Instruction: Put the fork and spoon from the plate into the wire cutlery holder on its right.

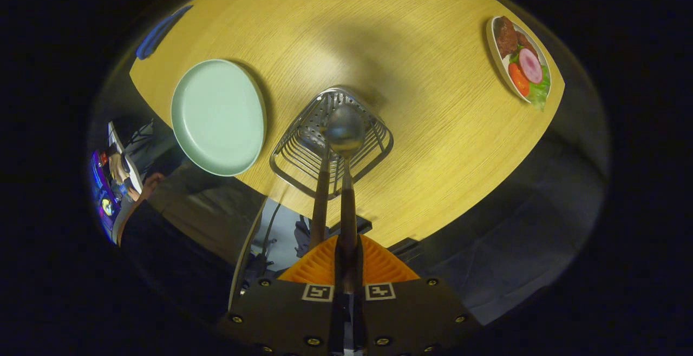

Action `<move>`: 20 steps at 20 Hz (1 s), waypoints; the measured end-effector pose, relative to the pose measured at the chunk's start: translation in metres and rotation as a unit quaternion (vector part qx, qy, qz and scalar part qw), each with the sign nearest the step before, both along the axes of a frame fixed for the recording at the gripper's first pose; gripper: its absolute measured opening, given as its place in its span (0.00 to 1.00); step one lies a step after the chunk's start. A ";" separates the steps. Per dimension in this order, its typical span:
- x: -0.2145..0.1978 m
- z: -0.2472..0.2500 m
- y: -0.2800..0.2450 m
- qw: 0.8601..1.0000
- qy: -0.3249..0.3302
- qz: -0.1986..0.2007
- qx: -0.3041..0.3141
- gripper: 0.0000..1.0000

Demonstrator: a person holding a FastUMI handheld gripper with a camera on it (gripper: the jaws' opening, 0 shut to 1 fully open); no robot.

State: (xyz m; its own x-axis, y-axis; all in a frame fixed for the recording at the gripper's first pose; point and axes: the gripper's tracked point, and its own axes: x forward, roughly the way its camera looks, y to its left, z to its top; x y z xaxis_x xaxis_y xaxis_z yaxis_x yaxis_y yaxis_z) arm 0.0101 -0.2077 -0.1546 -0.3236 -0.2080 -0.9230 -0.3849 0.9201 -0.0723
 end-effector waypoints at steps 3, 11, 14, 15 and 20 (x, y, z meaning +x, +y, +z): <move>0.008 0.003 0.003 1.000 -0.021 -0.003 0.000 0.10; -0.008 0.027 0.011 0.999 -0.041 -0.027 0.022 0.15; -0.013 0.040 0.007 0.997 -0.067 -0.040 0.023 0.15; -0.017 0.044 0.008 0.995 -0.079 -0.048 0.029 0.15; -0.034 0.059 0.008 0.987 -0.135 -0.074 0.045 0.15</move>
State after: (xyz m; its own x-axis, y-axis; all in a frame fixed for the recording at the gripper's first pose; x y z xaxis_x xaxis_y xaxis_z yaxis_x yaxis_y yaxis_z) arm -0.0234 -0.1997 -0.0955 -0.0847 -0.0895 -0.9924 -0.2247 0.9720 -0.0685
